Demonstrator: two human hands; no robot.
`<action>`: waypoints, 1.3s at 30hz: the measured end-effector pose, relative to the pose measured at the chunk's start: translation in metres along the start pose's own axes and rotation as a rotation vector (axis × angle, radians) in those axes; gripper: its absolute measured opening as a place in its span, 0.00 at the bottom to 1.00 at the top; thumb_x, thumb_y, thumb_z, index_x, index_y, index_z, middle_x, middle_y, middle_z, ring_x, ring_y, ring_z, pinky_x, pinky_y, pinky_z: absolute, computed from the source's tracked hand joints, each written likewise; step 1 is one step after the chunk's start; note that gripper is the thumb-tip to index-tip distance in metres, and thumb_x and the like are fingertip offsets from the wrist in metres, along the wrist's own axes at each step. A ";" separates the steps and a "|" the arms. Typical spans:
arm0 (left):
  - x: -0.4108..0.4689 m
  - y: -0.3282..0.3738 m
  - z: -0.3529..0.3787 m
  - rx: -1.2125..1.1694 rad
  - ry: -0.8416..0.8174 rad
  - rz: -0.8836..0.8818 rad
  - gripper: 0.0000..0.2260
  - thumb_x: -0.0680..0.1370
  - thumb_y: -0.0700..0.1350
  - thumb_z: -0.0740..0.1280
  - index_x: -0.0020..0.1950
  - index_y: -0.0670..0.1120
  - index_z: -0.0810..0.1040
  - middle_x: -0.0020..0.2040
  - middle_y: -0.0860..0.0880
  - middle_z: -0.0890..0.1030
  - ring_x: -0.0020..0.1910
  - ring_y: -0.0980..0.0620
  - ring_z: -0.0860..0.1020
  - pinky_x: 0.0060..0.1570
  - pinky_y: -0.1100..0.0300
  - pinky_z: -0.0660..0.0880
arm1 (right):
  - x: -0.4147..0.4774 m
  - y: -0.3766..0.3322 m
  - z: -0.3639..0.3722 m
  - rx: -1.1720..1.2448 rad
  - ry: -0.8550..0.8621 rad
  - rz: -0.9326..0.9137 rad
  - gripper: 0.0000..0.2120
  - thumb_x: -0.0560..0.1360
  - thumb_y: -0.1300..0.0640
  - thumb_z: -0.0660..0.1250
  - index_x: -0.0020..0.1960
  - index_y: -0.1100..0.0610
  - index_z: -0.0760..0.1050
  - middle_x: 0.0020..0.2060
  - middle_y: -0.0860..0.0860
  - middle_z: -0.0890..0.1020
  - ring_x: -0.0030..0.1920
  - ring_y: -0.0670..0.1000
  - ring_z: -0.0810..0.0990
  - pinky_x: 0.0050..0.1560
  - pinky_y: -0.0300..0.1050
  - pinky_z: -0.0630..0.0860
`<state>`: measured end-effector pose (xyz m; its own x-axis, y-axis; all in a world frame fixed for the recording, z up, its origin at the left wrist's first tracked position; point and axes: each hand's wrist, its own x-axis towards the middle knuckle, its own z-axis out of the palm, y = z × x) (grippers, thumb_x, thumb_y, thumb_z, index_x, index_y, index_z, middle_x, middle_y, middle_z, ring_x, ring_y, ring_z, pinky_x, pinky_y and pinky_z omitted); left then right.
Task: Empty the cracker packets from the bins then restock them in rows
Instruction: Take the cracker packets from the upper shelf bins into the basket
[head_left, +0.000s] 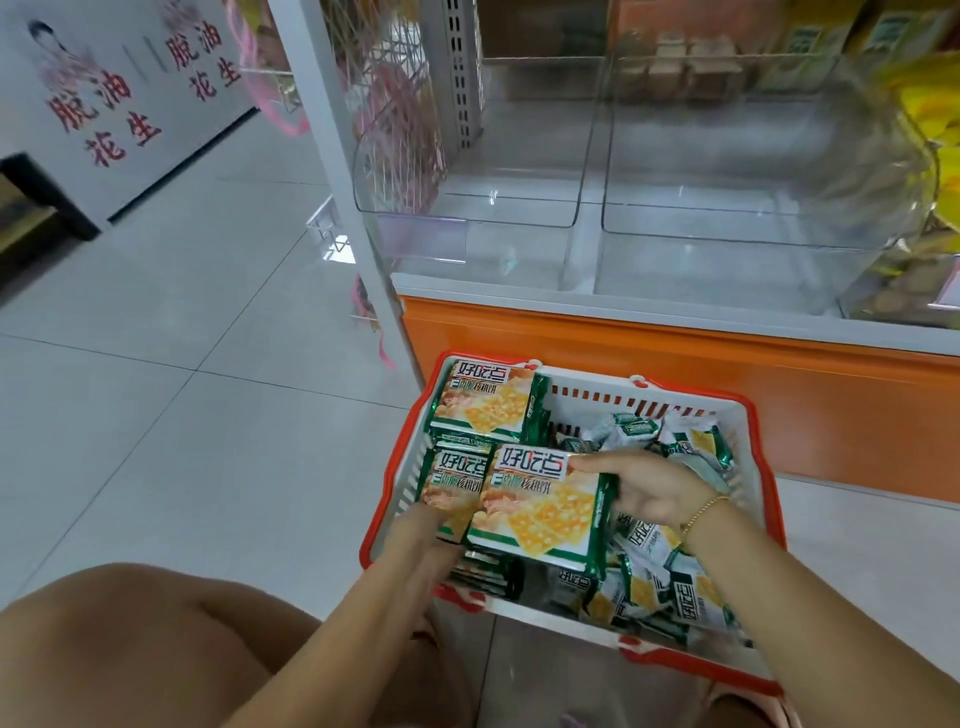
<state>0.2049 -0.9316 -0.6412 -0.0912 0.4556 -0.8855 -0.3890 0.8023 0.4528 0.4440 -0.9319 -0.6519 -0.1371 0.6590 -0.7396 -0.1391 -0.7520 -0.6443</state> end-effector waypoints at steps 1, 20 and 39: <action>0.000 0.004 -0.005 -0.084 -0.026 0.001 0.08 0.79 0.31 0.53 0.46 0.35 0.71 0.38 0.39 0.75 0.36 0.44 0.73 0.32 0.51 0.74 | 0.002 0.001 0.012 0.010 -0.003 -0.001 0.05 0.75 0.59 0.69 0.50 0.58 0.78 0.67 0.51 0.71 0.66 0.50 0.70 0.66 0.50 0.65; -0.038 0.040 -0.009 0.410 -0.079 0.288 0.13 0.77 0.39 0.63 0.61 0.37 0.76 0.58 0.34 0.76 0.47 0.41 0.77 0.45 0.55 0.74 | 0.031 0.021 0.088 0.060 0.330 -0.243 0.23 0.76 0.62 0.69 0.68 0.63 0.66 0.51 0.57 0.76 0.51 0.55 0.80 0.56 0.51 0.79; -0.261 0.319 0.172 0.867 -0.064 1.954 0.06 0.78 0.48 0.66 0.45 0.47 0.79 0.34 0.57 0.76 0.30 0.65 0.72 0.32 0.73 0.67 | -0.224 -0.358 0.018 -1.241 1.170 -1.379 0.10 0.75 0.55 0.68 0.55 0.57 0.77 0.49 0.57 0.78 0.51 0.56 0.75 0.52 0.48 0.68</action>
<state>0.2624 -0.7281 -0.2479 0.2786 0.7027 0.6547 0.5555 -0.6740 0.4870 0.5072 -0.8099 -0.2521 0.0211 0.6952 0.7185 0.9854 0.1069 -0.1325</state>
